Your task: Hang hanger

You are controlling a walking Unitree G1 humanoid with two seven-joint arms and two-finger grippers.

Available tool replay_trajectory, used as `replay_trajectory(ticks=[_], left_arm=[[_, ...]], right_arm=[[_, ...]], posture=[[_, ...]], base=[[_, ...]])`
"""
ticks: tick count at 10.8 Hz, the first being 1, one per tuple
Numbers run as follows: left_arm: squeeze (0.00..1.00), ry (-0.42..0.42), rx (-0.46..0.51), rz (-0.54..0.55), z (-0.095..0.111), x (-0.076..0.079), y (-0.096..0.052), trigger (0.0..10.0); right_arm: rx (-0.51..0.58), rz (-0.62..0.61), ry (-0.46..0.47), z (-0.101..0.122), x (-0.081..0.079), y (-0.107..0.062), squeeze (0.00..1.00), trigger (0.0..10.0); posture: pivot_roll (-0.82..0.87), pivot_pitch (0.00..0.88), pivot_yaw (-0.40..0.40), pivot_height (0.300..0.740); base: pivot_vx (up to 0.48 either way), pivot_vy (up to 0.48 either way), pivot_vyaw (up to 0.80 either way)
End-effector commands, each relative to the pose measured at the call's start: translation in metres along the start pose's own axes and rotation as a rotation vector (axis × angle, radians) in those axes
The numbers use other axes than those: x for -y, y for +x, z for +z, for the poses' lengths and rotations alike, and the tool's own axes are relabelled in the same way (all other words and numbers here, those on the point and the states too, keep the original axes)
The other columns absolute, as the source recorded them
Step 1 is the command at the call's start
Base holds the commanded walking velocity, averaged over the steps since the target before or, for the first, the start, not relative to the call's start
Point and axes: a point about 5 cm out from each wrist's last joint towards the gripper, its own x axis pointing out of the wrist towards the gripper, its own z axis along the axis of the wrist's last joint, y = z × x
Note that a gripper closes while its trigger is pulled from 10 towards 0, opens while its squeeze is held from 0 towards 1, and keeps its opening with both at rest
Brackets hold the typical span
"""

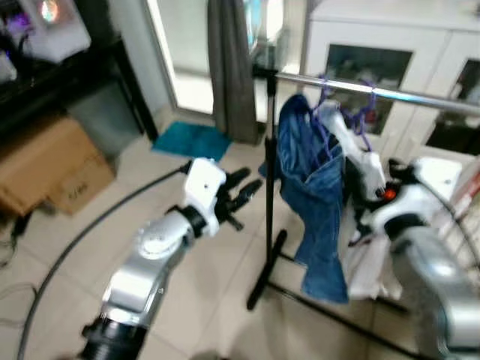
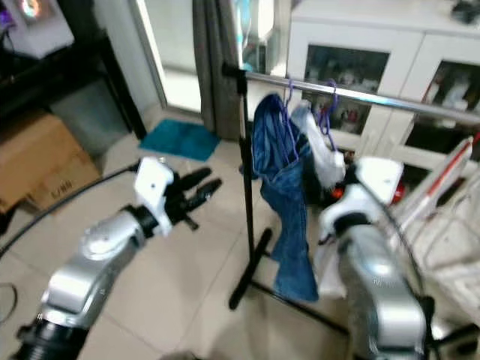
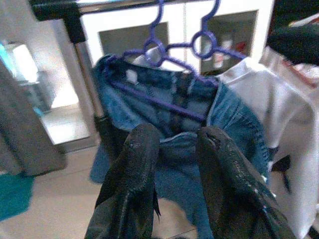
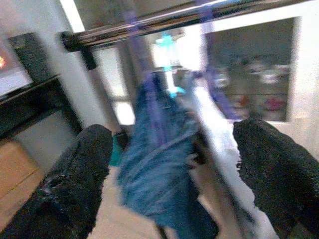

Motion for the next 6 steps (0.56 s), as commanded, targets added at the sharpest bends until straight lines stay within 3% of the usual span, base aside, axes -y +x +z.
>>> replay_trajectory(ticks=[1, 2, 4, 6], left_arm=[[0.0, 0.007, -0.001, 0.013, 0.0, -0.001, 0.0, 10.0], [0.0, 0.005, 0.0, 0.025, 0.0, -0.002, -0.002, 10.0], [0.0, -0.017, 0.004, 0.039, 0.0, -0.002, -0.002, 10.0], [0.0, -0.02, 0.009, 0.036, 0.001, -0.002, -0.003, 10.0]], right_arm=[[0.0, -0.022, -0.016, 0.003, 0.003, -0.001, 1.0, 10.0], [-0.005, -0.033, -0.018, 0.003, 0.003, -0.001, 0.0, 10.0], [0.017, -0.041, -0.028, 0.01, 0.001, 0.0, 0.0, 10.0], [0.007, -0.165, -0.04, 0.017, 0.014, 0.004, 0.0, 10.0]], posture=[[0.11, 0.0, 0.087, 0.74], [0.11, 0.0, 0.084, 0.74], [0.12, 0.0, 0.076, 0.74], [0.12, 0.0, 0.069, 0.74]], base=[[0.0, -0.274, 0.0], [0.0, 0.0, 0.0], [0.0, 0.0, 0.0], [0.0, 0.0, 0.0]])
